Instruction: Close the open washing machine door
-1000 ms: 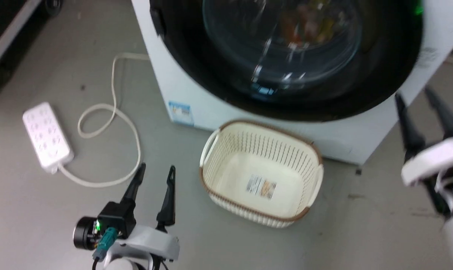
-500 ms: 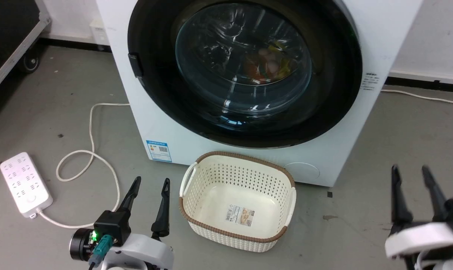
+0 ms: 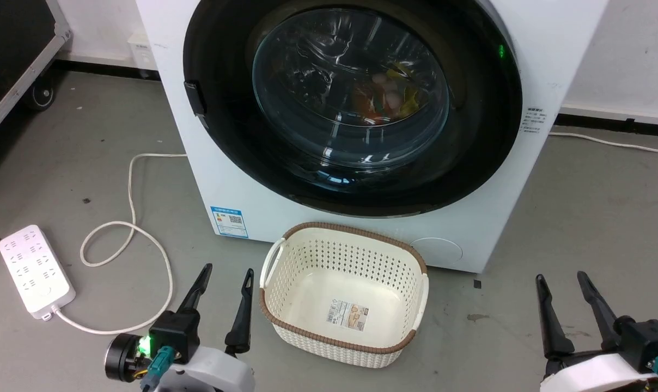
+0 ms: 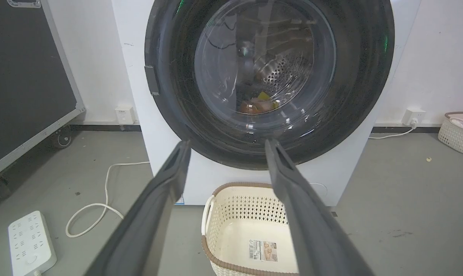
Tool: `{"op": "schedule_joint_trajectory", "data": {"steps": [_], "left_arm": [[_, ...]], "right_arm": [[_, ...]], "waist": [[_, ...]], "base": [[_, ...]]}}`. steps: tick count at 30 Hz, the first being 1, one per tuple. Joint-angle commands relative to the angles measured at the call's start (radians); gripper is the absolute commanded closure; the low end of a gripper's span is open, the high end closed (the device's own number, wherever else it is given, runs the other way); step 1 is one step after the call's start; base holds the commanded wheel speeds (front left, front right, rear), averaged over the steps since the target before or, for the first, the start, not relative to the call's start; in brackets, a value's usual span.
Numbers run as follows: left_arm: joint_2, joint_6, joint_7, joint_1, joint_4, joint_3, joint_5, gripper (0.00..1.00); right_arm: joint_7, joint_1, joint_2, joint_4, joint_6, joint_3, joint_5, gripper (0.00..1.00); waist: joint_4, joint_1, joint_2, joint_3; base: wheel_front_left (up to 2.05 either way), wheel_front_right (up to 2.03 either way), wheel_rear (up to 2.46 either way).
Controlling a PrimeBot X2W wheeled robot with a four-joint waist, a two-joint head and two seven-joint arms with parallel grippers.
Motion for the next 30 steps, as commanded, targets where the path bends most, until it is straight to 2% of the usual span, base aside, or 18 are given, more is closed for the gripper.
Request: {"op": "schedule_joint_trajectory", "data": {"steps": [1,5,6,30], "left_arm": [[0.003,0.003,-0.005,0.001,0.002,0.002,0.003,0.0],[0.003,0.002,-0.005,-0.001,0.005,0.008,-0.004,0.0],[-0.001,0.0,0.001,0.0,0.003,0.005,-0.003,1.0],[-0.002,0.021,0.05,0.016,-0.041,0.018,0.008,1.0]], "right_arm": [[-0.005,0.012,0.005,0.0,-0.001,0.003,0.008,0.0],[-0.005,0.008,0.005,0.0,-0.001,0.005,0.011,0.0],[0.0,0.0,0.0,0.0,0.0,0.003,0.001,1.0],[0.05,0.002,0.001,-0.036,0.0,0.025,-0.016,1.0]], "waist": [[0.0,0.0,0.0,0.001],[0.0,0.0,0.0,0.002],[0.0,0.0,0.0,0.002],[-0.01,0.0,0.0,0.002]], "base": [[0.0,0.0,0.0],[0.0,0.0,0.0],[0.0,0.0,0.0],[0.0,0.0,0.0]]}}
